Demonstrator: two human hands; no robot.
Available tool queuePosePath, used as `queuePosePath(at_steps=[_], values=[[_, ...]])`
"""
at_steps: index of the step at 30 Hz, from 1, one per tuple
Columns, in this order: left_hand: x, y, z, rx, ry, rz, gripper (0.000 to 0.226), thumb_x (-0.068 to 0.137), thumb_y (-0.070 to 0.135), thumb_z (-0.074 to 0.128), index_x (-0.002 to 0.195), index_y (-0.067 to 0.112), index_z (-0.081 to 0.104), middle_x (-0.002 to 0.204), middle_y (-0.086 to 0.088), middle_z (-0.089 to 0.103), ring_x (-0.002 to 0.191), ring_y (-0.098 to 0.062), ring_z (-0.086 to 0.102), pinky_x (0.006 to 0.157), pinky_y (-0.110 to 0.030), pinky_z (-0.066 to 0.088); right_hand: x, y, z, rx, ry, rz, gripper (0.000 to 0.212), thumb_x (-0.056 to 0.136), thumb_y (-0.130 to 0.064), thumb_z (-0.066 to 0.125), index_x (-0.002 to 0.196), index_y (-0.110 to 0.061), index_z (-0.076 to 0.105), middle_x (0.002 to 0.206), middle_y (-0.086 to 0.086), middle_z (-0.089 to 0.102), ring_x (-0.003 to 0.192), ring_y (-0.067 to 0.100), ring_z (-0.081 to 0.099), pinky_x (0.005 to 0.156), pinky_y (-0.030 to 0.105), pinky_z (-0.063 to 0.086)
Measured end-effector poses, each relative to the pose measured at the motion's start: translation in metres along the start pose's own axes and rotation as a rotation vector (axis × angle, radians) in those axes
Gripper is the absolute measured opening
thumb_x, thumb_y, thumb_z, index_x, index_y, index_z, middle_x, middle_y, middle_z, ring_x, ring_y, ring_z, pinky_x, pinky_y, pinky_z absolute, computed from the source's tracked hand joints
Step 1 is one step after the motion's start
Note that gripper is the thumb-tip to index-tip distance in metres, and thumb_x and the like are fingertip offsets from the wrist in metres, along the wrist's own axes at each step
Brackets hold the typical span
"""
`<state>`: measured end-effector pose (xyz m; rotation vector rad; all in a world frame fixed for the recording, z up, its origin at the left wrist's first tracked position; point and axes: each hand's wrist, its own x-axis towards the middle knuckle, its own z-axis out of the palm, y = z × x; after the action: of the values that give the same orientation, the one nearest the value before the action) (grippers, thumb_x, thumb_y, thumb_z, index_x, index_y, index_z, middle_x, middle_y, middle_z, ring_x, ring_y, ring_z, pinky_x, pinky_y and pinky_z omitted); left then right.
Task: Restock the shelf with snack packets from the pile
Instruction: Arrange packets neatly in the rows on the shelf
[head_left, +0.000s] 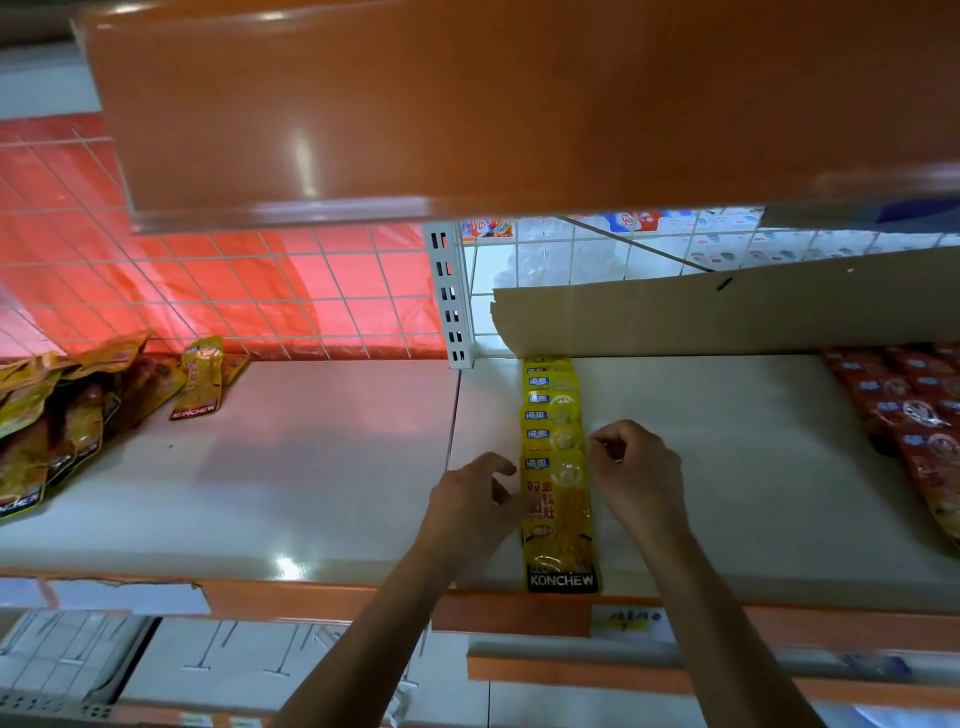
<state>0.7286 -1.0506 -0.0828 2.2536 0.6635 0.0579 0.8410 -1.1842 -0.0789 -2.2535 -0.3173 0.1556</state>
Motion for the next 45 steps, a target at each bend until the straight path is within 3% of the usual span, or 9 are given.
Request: queuePosePath(at_steps=[4,11,16,20,26,30,35,41,45], values=[[0.011,-0.004,-0.011,0.091,0.151,0.038,0.036,0.091,0.045,0.059,0.118,0.022,0.06,0.097,0.006,0.07,0.086,-0.01,0.065,0.079,-0.021,0.048,-0.001,-0.024,0.009,-0.031,0.048,-0.128,0.011,0.091,-0.023,0.055,0.093,-0.022,0.066,0.091,-0.004,0.069,0.071,0.009,0.057,0.063,0.022,0.039],[0.024,-0.04,-0.039,0.293,0.399,0.088,0.04,0.094,0.045,0.053,0.129,0.026,0.053,0.13,0.005,0.059,0.117,-0.014,0.055,0.098,-0.029,0.045,-0.014,-0.079,0.066,-0.094,-0.06,-0.407,0.016,0.091,-0.02,0.056,0.1,-0.015,0.068,0.099,0.004,0.069,0.094,0.023,0.062,0.082,0.032,0.046],[0.017,-0.084,-0.081,0.428,0.537,0.055,0.043,0.095,0.04,0.053,0.135,0.023,0.051,0.141,0.002,0.052,0.131,-0.019,0.044,0.105,-0.033,0.04,-0.032,-0.12,0.125,-0.165,-0.143,-0.497,0.025,0.094,-0.026,0.054,0.117,-0.022,0.062,0.121,-0.004,0.063,0.11,0.015,0.054,0.094,0.025,0.04],[0.006,-0.128,-0.127,0.482,0.548,-0.009,0.047,0.095,0.035,0.05,0.139,0.02,0.046,0.144,-0.004,0.047,0.134,-0.024,0.038,0.102,-0.037,0.041,-0.052,-0.159,0.177,-0.163,-0.238,-0.516,0.028,0.095,-0.026,0.054,0.122,-0.022,0.058,0.129,-0.004,0.058,0.117,0.016,0.051,0.099,0.026,0.04],[-0.012,-0.197,-0.191,0.488,0.597,-0.224,0.054,0.092,0.036,0.052,0.141,0.018,0.038,0.147,-0.008,0.04,0.134,-0.028,0.034,0.102,-0.04,0.038,-0.077,-0.219,0.254,-0.175,-0.381,-0.65,0.029,0.092,-0.023,0.054,0.12,-0.017,0.06,0.122,0.005,0.06,0.112,0.025,0.051,0.091,0.03,0.039],[-0.027,-0.241,-0.234,0.507,0.666,-0.332,0.051,0.092,0.037,0.055,0.135,0.012,0.045,0.137,-0.009,0.046,0.127,-0.03,0.04,0.101,-0.038,0.036,-0.089,-0.253,0.297,-0.117,-0.452,-0.68,0.027,0.091,-0.024,0.058,0.115,-0.015,0.062,0.116,0.005,0.064,0.106,0.023,0.058,0.082,0.025,0.039],[-0.047,-0.288,-0.284,0.484,0.871,-0.41,0.032,0.09,0.021,0.057,0.117,0.002,0.057,0.12,-0.019,0.055,0.111,-0.038,0.048,0.091,-0.043,0.037,-0.107,-0.295,0.342,-0.067,-0.542,-0.676,0.018,0.089,-0.025,0.057,0.103,-0.016,0.066,0.106,0.005,0.068,0.1,0.025,0.061,0.078,0.03,0.043],[-0.069,-0.339,-0.328,0.434,0.982,-0.679,0.046,0.096,0.034,0.05,0.133,0.007,0.049,0.135,-0.016,0.049,0.126,-0.034,0.04,0.102,-0.039,0.029,-0.134,-0.341,0.382,0.071,-0.613,-0.743,0.015,0.089,-0.021,0.06,0.098,-0.012,0.068,0.099,0.005,0.07,0.096,0.024,0.062,0.077,0.03,0.042],[-0.079,-0.352,-0.339,0.296,1.042,-0.795,0.049,0.093,0.039,0.051,0.127,0.003,0.05,0.131,-0.021,0.049,0.12,-0.038,0.042,0.097,-0.043,0.031,-0.147,-0.371,0.41,0.053,-0.598,-0.708,0.02,0.09,-0.031,0.058,0.098,-0.014,0.066,0.097,0.008,0.07,0.098,0.029,0.061,0.075,0.033,0.042]])
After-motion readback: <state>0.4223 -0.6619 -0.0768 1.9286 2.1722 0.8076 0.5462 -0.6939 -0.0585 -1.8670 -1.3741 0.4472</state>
